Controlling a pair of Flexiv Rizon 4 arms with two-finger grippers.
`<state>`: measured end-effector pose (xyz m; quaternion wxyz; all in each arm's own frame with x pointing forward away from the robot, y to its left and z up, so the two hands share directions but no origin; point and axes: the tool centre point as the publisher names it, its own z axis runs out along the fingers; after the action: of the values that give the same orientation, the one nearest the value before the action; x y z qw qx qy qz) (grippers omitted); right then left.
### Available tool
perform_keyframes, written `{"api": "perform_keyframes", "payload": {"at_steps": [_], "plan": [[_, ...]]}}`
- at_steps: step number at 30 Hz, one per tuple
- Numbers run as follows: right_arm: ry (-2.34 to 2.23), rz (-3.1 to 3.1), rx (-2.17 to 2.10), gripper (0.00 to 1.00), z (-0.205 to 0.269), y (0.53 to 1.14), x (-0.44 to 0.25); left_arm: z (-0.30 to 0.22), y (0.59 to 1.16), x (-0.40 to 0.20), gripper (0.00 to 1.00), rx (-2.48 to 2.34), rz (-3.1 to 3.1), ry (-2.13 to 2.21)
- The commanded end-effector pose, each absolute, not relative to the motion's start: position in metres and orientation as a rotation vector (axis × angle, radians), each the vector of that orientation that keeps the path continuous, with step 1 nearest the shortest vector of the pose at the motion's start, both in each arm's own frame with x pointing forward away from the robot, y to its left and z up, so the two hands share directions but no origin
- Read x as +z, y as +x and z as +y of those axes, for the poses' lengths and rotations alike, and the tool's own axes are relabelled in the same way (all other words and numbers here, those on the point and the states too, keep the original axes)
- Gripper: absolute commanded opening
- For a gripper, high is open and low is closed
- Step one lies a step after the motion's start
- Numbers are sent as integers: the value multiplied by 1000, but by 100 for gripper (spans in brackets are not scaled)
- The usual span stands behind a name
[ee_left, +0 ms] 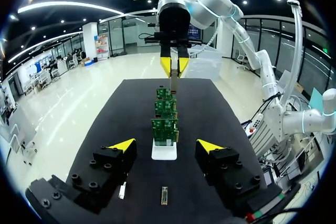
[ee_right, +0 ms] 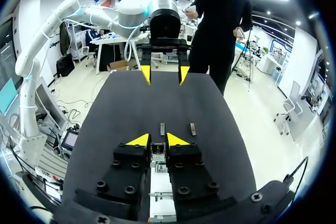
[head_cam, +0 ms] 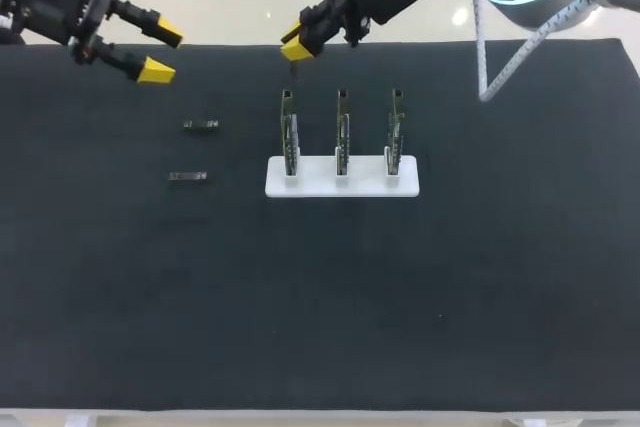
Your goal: Pick up the optical module with the left hand, and insert it into the network port with the right hand.
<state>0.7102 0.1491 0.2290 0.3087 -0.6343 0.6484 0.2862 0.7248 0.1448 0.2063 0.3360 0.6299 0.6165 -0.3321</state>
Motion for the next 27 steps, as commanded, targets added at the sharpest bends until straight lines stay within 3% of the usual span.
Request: {"api": "perform_keyframes", "payload": {"at_steps": [1, 27], "plan": [[-1695, 1713, 751, 0, 152, 714, 231, 146, 724, 207, 100, -866, 1607, 1645], [-1693, 1773, 719, 0, 164, 743, 215, 146, 724, 207, 100, -866, 1607, 1645]]}}
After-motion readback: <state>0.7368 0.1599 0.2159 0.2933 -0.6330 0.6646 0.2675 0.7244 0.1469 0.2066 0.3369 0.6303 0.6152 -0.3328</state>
